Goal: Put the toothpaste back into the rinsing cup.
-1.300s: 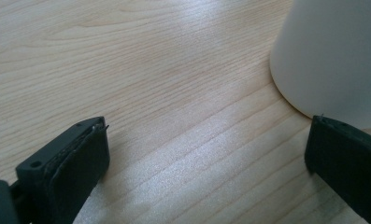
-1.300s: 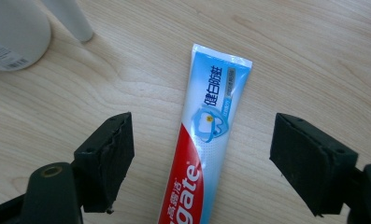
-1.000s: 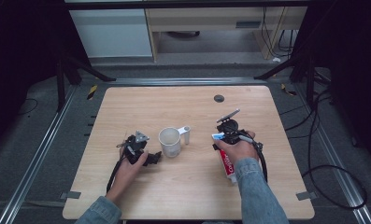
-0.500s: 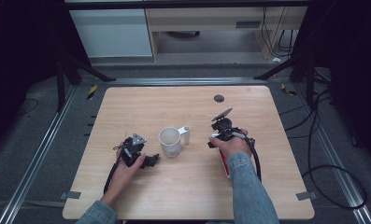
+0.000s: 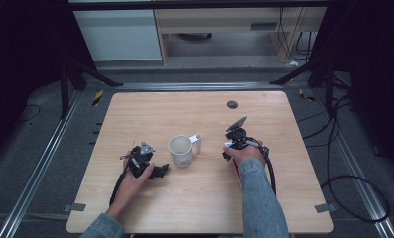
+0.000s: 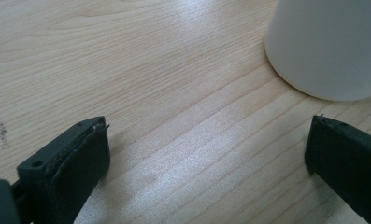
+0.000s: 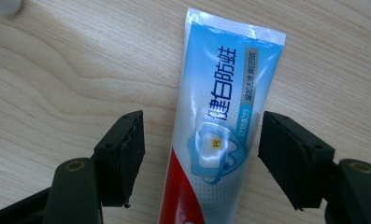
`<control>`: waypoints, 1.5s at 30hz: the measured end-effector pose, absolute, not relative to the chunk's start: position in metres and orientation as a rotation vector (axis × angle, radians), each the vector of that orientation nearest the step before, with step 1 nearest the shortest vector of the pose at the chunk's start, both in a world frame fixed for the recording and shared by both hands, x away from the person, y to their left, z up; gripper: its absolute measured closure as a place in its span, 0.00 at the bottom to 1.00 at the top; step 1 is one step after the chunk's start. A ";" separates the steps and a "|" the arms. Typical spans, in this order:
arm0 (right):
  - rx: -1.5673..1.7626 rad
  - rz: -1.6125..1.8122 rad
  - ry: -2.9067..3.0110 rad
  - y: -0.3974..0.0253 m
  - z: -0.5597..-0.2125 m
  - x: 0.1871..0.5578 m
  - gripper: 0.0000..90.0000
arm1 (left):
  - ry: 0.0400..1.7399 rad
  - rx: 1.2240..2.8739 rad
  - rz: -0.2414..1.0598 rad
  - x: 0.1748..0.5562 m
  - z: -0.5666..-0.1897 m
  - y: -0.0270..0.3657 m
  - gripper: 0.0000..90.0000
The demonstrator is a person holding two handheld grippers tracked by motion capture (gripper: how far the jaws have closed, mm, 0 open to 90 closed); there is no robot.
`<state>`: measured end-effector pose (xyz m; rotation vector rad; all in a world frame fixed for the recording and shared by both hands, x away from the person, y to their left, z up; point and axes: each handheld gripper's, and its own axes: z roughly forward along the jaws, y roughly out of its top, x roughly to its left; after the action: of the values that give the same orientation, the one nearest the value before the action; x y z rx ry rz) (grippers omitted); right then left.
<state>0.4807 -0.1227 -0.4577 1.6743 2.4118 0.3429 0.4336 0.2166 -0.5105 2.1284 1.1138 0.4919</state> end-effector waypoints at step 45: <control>1.624 0.316 2.469 -0.125 -0.466 0.483 0.72 | 1.109 2.138 0.492 0.434 -0.510 0.217 0.00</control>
<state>0.4833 -0.1251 -0.4657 1.6243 2.4690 0.3162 0.4335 0.2170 -0.5102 2.1378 1.1095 0.4925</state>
